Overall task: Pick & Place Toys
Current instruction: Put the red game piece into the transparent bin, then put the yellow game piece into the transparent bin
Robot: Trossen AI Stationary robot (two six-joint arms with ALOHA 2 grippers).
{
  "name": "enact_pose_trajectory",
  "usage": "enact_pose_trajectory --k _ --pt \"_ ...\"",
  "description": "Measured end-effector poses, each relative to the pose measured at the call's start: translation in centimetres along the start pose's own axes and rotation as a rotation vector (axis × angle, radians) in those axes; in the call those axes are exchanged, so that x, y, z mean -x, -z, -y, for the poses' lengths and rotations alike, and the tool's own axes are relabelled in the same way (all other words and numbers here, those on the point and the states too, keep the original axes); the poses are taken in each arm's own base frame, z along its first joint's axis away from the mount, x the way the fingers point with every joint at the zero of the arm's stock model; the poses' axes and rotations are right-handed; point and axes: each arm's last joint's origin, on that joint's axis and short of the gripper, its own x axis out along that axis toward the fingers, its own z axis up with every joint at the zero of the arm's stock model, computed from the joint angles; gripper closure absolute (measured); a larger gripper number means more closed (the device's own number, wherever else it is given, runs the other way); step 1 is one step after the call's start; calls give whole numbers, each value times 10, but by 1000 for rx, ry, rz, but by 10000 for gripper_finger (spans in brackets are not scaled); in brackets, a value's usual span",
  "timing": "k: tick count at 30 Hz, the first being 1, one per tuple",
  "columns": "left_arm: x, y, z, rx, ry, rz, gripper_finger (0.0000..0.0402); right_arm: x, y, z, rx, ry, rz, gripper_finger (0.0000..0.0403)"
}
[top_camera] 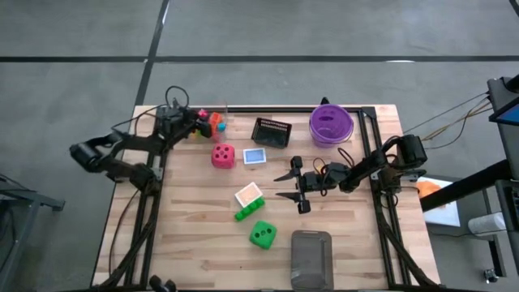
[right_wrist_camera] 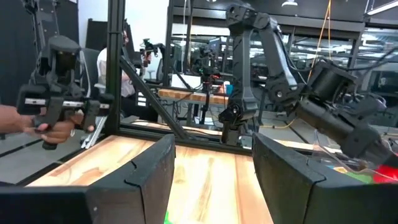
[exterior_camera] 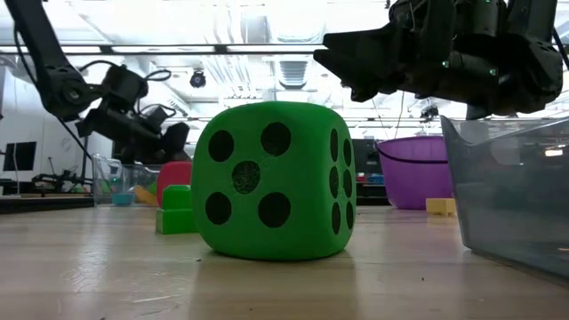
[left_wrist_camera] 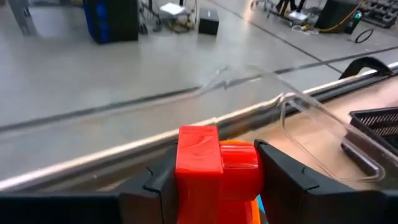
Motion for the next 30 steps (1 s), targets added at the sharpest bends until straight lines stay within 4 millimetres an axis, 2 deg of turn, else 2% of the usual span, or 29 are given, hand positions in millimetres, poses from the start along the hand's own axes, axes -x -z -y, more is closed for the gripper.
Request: enact_pose_trajectory --k 7,11,15,20,25,30 --pt "-3 -5 2 25 18 13 96 0 2 0 -13 -2 -18 192" --pt "3 -15 3 39 38 61 48 0 3 0 -21 -2 -27 192" --pt "13 -24 6 52 93 89 33 0 3 0 -26 -2 -27 192" --pt "29 -37 26 31 364 143 31 0 6 0 -33 4 -65 192" --pt "52 -39 67 -59 667 163 31 -1 15 1 -62 59 -176 192" --pt "76 -21 116 -197 862 147 30 -8 14 7 -50 173 -376 192"
